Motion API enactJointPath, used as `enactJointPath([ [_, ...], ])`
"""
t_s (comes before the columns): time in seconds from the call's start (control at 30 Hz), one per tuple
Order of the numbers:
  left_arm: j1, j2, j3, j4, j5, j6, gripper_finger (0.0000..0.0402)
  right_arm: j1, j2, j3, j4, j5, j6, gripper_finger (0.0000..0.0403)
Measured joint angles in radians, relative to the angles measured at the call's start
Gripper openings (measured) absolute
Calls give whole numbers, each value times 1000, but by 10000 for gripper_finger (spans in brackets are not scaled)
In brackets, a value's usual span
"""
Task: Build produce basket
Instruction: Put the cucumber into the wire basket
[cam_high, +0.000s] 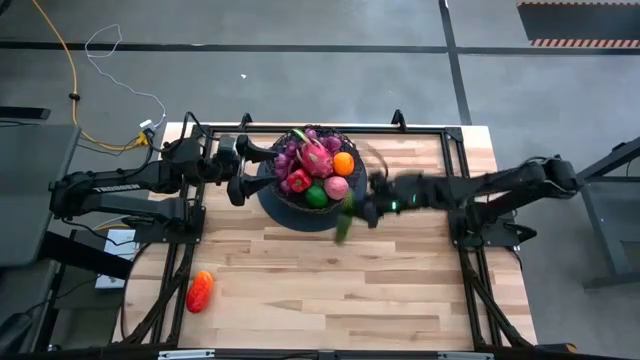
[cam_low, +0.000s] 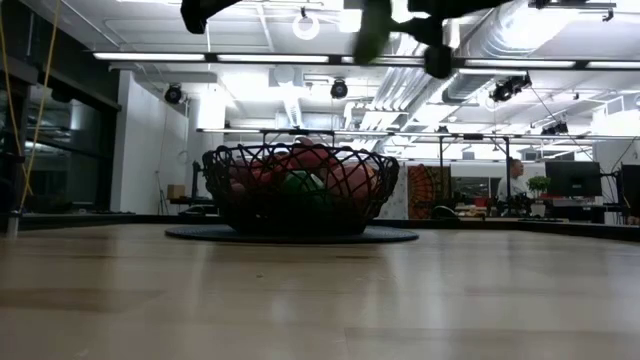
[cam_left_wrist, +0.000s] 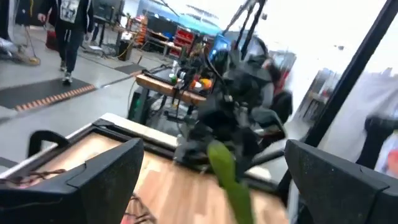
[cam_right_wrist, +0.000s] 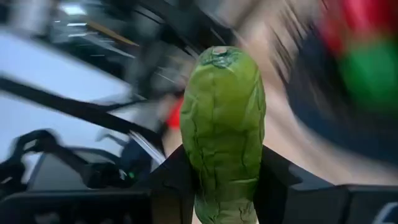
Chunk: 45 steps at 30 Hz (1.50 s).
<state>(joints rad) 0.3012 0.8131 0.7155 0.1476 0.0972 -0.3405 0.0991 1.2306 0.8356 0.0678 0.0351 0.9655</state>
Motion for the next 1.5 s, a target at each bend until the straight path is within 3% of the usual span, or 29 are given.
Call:
enactJointPath([
  [0.13, 0, 0, 0, 70, -37, -84, 378, -196, 0, 0, 229, -224, -251, 102],
  [0.27, -1, 0, 0, 132, -108, -94, 378, -335, -10, 9, 332, -396, -381, 102],
  [0.37, -1, 0, 0, 151, -143, -94, 378, -398, -7, 55, 258, -504, -440, 102],
  [0.47, -1, 0, 0, 150, -155, -93, 378, -420, -3, 127, 104, -528, -542, 102],
  [0.67, -1, 0, 0, 149, -186, -50, 378, -418, 42, 305, -291, -421, -756, 103],
  [0.9, -1, 0, 0, 149, -214, -49, 378, -396, 265, 591, -693, -209, -1100, 104],
  [1.23, -1, 0, 0, 147, -214, -47, 378, -363, 525, 829, -892, -128, -1388, 117],
  [1.5, -1, 0, 0, 144, -214, 14, 378, -294, 597, 871, -1028, 21, -1613, 119],
])
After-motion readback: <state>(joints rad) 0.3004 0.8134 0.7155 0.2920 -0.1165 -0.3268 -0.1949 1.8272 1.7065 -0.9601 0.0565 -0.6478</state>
